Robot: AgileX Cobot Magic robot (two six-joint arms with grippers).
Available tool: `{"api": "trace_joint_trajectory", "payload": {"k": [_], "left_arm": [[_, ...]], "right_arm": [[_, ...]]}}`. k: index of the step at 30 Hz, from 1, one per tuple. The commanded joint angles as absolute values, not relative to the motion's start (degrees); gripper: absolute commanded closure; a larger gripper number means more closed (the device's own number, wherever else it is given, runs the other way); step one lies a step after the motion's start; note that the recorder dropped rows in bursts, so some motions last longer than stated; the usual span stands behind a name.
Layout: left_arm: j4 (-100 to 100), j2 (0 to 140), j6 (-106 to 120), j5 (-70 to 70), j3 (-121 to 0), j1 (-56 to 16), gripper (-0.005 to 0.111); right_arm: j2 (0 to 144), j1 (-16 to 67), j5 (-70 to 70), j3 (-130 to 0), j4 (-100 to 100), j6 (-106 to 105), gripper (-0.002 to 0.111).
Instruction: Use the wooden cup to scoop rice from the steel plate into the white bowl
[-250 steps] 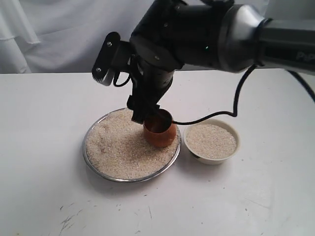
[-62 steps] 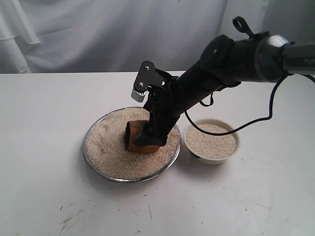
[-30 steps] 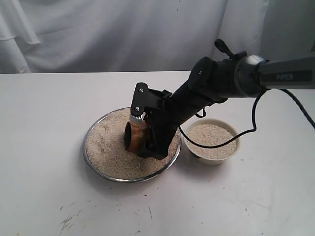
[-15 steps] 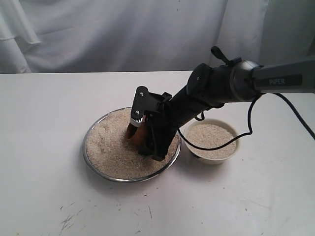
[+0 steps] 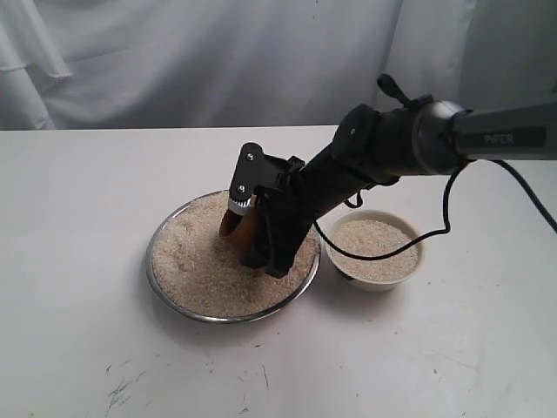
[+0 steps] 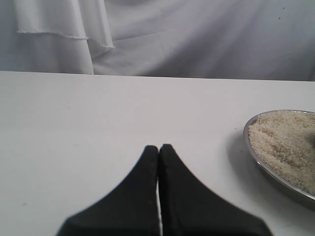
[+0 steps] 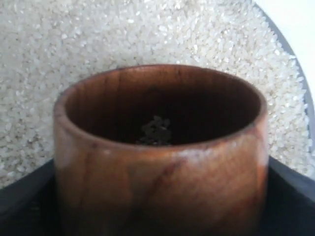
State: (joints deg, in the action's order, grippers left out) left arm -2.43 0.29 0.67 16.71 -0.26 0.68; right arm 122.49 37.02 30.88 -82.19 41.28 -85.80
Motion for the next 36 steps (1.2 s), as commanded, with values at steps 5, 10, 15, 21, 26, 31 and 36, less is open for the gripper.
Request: {"api": "trace_joint_trajectory", "payload": {"k": [5,10,15,21,26,31,36], "left_arm": [[-2.48,0.0,0.49,16.34,0.0,0.6,0.107],[-2.48,0.0,0.49,16.34,0.0,0.6,0.107],[-2.48,0.0,0.49,16.34,0.0,0.6,0.107],[-2.48,0.0,0.49,16.34,0.0,0.6,0.107],[-2.48,0.0,0.49,16.34,0.0,0.6,0.107],[-2.48,0.0,0.49,16.34,0.0,0.6,0.107],[-2.48,0.0,0.49,16.34,0.0,0.6,0.107]], "right_arm": [[116.43,37.27,31.46,-81.82,37.18,-77.28,0.108],[113.4,39.6,32.12,-81.82,26.26,-73.51,0.108],[111.64,44.18,31.8,-81.82,10.16,-63.39,0.108],[111.89,48.51,31.56,-81.94,-9.56,-53.06,0.108],[111.89,49.81,29.72,-81.94,-22.32,-46.36,0.108],[113.51,49.8,29.98,-81.94,-28.24,-43.47,0.108],[116.07,49.55,30.08,-81.94,-36.19,-43.02,0.108]]}}
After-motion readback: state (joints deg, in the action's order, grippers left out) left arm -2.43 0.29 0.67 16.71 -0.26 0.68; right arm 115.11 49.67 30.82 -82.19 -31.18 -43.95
